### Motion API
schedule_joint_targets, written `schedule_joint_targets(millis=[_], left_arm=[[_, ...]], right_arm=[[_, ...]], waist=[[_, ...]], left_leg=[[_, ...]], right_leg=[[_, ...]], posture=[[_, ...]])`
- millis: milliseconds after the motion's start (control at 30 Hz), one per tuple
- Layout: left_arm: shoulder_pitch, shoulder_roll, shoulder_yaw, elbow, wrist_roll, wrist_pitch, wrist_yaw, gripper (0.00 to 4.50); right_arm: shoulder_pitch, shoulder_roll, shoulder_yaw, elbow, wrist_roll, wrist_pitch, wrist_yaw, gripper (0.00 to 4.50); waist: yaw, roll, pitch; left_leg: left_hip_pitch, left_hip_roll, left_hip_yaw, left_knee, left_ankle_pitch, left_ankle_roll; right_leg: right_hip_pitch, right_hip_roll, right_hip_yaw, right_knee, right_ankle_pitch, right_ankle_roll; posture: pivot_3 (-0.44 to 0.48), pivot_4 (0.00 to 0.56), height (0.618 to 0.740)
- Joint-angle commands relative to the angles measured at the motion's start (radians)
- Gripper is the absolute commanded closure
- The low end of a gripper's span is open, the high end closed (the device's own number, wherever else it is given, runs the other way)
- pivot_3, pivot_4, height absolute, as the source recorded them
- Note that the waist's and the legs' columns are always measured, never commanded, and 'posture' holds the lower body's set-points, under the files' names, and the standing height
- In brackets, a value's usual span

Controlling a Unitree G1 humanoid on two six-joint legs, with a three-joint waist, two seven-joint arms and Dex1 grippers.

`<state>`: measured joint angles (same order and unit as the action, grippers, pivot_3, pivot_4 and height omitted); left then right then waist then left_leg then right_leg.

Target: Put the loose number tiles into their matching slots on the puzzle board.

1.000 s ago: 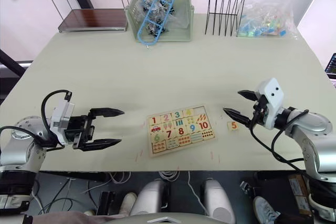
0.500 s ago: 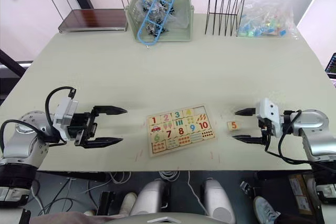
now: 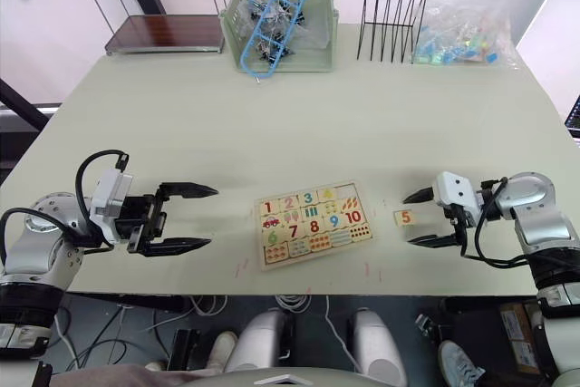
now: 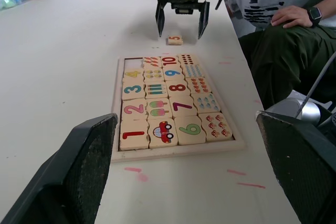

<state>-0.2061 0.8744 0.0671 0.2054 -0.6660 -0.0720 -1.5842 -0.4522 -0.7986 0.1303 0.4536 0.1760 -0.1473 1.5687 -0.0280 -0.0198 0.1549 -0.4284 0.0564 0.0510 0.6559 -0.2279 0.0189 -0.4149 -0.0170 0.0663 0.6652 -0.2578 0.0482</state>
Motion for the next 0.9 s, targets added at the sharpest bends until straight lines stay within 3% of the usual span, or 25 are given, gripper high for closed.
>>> schedule_joint_targets(millis=[33, 700, 733, 800, 867, 900], left_arm=[[-0.002, 0.02, 0.005, -0.005, -0.012, -0.015, -0.03, 0.0], [-0.043, 0.021, -0.035, 0.031, -0.011, -0.042, -0.03, 0.0], [-0.043, 0.022, -0.036, 0.031, -0.012, -0.044, -0.03, 0.0], [-0.043, 0.023, -0.039, 0.031, -0.014, -0.047, -0.03, 0.0], [-0.041, 0.024, -0.04, 0.029, -0.016, -0.048, -0.03, 0.0], [-0.041, 0.025, -0.041, 0.029, -0.017, -0.049, -0.03, 0.0]], right_arm=[[0.01, -0.013, -0.003, -0.003, 0.001, -0.021, 0.016, 0.12], [-0.003, 0.002, 0.004, 0.087, -0.041, -0.113, -0.051, 0.12], [-0.003, 0.002, 0.004, 0.088, -0.039, -0.114, -0.05, 0.5], [-0.004, 0.001, 0.006, 0.091, -0.039, -0.116, -0.049, 0.68], [-0.005, -0.001, 0.008, 0.093, -0.043, -0.118, -0.05, 1.39], [-0.006, -0.001, 0.008, 0.094, -0.045, -0.119, -0.05, 1.96]], waist=[[0.003, 0.0, 0.0], [0.013, 0.0, 0.0], [0.013, 0.0, 0.0], [0.013, 0.0, 0.0], [0.013, 0.0, 0.0], [0.013, 0.0, 0.0]], left_leg=[[0.0, 0.0, 0.0, 0.0, 0.0, 0.0], [0.003, 0.0, 0.0, 0.012, 0.0, 0.0], [0.003, 0.0, 0.0, 0.012, 0.0, 0.0], [0.003, 0.0, 0.0, 0.012, 0.0, 0.0], [0.003, 0.0, 0.0, 0.013, 0.0, 0.0], [0.003, 0.0, 0.0, 0.013, 0.0, 0.0]], right_leg=[[0.0, 0.0, 0.0, 0.0, 0.0, 0.0], [0.003, 0.0, 0.0, 0.011, -0.002, -0.003], [0.003, 0.0, 0.0, 0.011, -0.002, -0.003], [0.003, 0.0, 0.0, 0.011, -0.002, -0.003], [0.003, 0.0, 0.0, 0.011, -0.002, -0.003], [0.003, 0.0, 0.0, 0.012, -0.002, -0.003]], posture=[[0.0, 0.15, 0.74], [0.0, 0.15, 0.74], [0.0, 0.15, 0.74], [0.0, 0.15, 0.74], [0.0, 0.15, 0.74], [0.0, 0.15, 0.74]])
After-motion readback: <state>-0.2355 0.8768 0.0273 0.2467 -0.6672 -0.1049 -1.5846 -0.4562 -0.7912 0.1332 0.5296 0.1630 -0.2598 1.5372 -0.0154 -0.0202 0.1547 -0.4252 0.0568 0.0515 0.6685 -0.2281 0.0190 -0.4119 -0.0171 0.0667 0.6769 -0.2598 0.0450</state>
